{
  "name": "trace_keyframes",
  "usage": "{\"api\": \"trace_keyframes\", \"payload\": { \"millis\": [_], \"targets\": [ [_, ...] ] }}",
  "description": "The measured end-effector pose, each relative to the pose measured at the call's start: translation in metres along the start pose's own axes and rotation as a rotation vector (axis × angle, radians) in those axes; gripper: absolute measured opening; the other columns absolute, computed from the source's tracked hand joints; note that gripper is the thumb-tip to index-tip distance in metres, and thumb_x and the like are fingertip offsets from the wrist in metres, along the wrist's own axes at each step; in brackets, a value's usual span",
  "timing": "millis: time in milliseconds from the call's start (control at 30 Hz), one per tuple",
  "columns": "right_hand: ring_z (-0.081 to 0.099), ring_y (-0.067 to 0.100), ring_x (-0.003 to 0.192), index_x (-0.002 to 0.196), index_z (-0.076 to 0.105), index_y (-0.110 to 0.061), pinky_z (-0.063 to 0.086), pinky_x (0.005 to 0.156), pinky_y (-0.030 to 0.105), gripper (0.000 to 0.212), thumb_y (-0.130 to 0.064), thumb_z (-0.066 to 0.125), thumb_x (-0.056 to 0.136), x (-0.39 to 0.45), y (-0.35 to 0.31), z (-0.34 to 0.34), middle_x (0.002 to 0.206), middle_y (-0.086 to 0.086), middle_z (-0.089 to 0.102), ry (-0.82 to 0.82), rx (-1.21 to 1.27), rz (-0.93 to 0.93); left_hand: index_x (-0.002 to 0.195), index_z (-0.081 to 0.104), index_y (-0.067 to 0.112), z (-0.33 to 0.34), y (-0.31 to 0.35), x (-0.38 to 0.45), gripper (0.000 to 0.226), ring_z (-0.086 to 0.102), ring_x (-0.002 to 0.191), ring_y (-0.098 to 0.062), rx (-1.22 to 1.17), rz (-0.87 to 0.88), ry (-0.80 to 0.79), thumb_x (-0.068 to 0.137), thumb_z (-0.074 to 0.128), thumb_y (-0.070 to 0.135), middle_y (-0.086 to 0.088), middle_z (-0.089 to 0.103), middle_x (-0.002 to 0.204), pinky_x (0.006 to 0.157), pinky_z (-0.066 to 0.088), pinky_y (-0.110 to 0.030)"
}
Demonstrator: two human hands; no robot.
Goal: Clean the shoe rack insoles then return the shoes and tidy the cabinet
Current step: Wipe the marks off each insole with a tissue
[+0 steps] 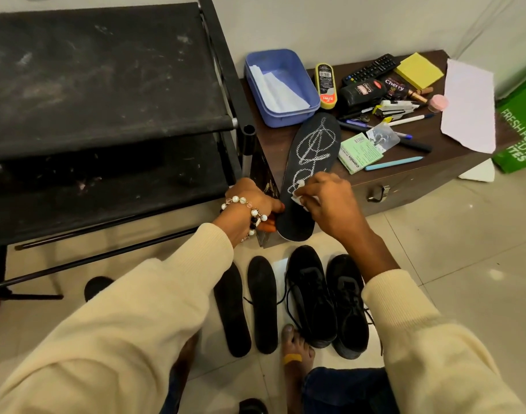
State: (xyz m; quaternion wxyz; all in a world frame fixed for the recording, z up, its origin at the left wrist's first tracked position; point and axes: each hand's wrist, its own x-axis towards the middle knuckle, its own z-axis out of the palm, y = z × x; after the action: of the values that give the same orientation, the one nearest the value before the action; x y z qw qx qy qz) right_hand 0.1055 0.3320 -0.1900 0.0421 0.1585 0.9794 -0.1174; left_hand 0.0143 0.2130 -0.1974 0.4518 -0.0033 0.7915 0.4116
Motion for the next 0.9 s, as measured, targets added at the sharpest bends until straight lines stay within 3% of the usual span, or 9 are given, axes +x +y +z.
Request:
{"api": "trace_keyframes", "payload": {
  "millis": [300,400,467,733,900],
  "targets": [
    [0.053,0.022,0.111,0.115,0.069,-0.017,0.034,0.091,0.026,0.026,-0.018,0.058,0.092,-0.011,0.007,-0.01,0.116,0.007,0.061,-0.041,0.055,-0.036,0.095,0.06,-0.007,0.004,-0.004,-0.011,0.015,0.069,0.061,-0.024,-0.05,-0.016,-0.114,0.084,0.069,-0.001,-0.017,0.067,0.073,0.054,0.06,-0.035],
    [0.054,0.023,0.109,0.117,0.068,-0.016,0.038,0.09,0.027,0.027,-0.018,0.058,0.092,-0.013,0.007,-0.006,0.116,0.008,0.061,-0.024,0.07,0.005,0.086,0.057,-0.005,0.005,-0.009,-0.015,0.01,0.071,0.072,-0.027,-0.02,-0.069,-0.161,0.087,0.066,0.0,-0.017,0.066,0.073,0.059,0.06,-0.035],
    [0.054,0.024,0.108,0.117,0.068,-0.015,0.037,0.09,0.029,0.027,-0.017,0.058,0.092,-0.013,0.008,-0.003,0.115,0.01,0.061,0.002,0.072,0.03,0.085,0.056,-0.004,0.007,-0.011,-0.015,0.009,0.07,0.069,-0.025,-0.014,-0.092,-0.178,0.088,0.065,0.0,-0.017,0.065,0.074,0.057,0.061,-0.035],
    [0.056,0.025,0.106,0.115,0.069,-0.015,0.038,0.085,0.026,0.026,-0.015,0.059,0.092,-0.009,0.011,-0.001,0.116,0.01,0.061,0.051,0.065,0.047,0.087,0.058,-0.003,0.012,-0.009,-0.006,0.01,0.065,0.043,-0.019,-0.049,-0.056,-0.111,0.087,0.066,0.003,-0.015,0.066,0.069,0.041,0.055,-0.028],
    [0.054,0.024,0.109,0.119,0.066,-0.015,0.036,0.087,0.025,0.028,-0.016,0.057,0.093,-0.007,0.013,0.003,0.118,0.01,0.06,0.092,0.043,0.124,0.093,0.062,-0.007,0.016,-0.004,-0.003,0.018,0.064,0.043,-0.017,-0.037,0.025,-0.041,0.084,0.071,0.006,-0.014,0.066,0.068,0.04,0.053,-0.025]
  ]
}}
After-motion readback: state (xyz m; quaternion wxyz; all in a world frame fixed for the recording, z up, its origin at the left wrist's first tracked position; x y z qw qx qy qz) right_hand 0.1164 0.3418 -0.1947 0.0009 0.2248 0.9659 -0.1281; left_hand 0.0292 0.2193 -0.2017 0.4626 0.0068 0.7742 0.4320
